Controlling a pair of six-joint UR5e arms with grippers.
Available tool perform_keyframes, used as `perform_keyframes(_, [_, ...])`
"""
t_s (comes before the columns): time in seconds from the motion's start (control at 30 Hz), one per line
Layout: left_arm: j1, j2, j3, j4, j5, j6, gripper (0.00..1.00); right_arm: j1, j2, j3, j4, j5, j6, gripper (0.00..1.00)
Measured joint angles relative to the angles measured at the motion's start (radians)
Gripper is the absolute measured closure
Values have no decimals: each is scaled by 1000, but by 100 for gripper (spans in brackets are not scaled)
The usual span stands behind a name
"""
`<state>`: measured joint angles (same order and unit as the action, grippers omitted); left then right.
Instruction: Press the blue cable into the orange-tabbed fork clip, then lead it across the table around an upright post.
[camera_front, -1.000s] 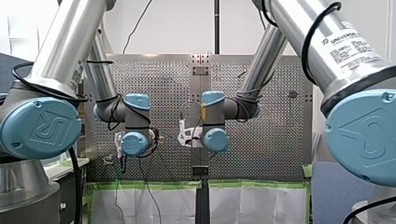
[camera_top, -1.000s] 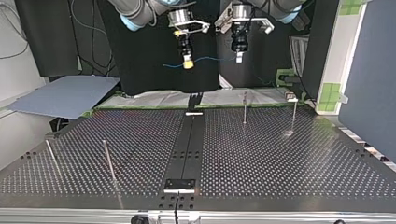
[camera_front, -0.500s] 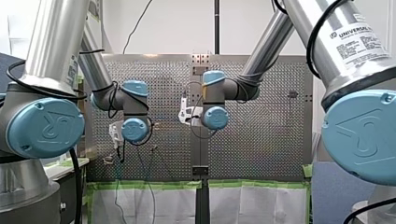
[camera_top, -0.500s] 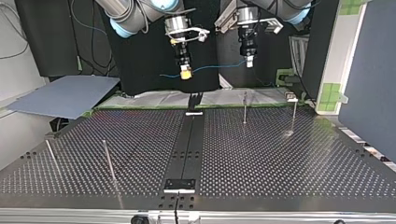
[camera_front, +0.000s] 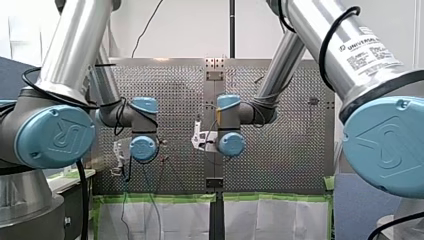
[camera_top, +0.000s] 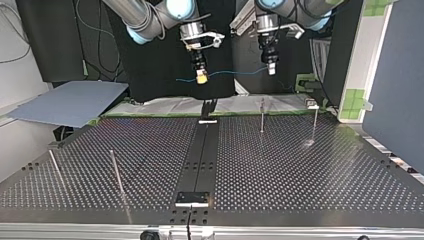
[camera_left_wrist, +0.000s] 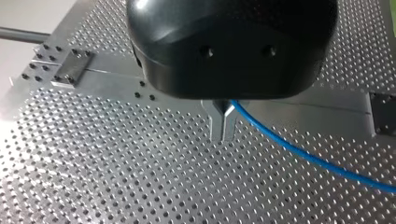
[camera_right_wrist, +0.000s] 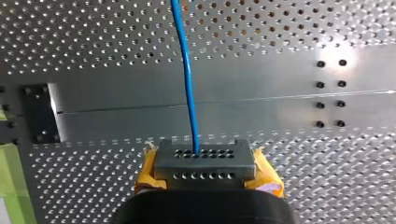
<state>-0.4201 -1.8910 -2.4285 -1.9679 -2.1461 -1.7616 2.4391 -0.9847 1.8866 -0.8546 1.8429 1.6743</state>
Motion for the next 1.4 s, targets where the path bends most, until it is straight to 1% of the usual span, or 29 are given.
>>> perform_keyframes(0.1, [13, -30, 0, 22, 12, 11, 100, -10, 30, -7, -4, -4, 2, 100])
perform_keyframes(0.23, [32, -65, 0, 32, 38, 19, 100, -19, 67, -20, -7, -9, 5, 100])
perform_keyframes(0.3, [47, -85, 0, 34, 51, 23, 100, -24, 88, -30, -7, -14, 9, 100])
perform_keyframes(0.47, [97, -135, 0, 37, 98, 26, 100, -34, 136, -52, -7, -26, 15, 100])
perform_keyframes(0.63, [145, -169, 6, 46, 146, 24, 100, -48, 182, -77, -5, -43, 25, 100])
perform_keyframes(0.7, [166, -187, 17, 56, 168, 22, 100, -55, 202, -86, -4, -48, 26, 100])
perform_keyframes(0.8, [191, -217, 32, 79, 192, 13, 100, -67, 217, -96, -1, -58, 27, 100])
perform_keyframes(0.9, [201, -247, 45, 106, 206, -3, 100, -80, 222, -101, 1, -71, 29, 100])
perform_keyframes(0.97, [204, -269, 60, 113, 213, -7, 100, -88, 224, -103, 0, -78, 33, 100])
perform_keyframes(1.17, [208, -330, 90, 95, 228, -8, 100, -116, 232, -120, 1, -107, 42, 100])
perform_keyframes(1.3, [211, -349, 104, 78, 239, -7, 100, -132, 266, -155, 25, -126, 40, 100])
perform_keyframes(1.4, [214, -352, 117, 62, 251, -7, 100, -137, 294, -179, 36, -133, 38, 100])
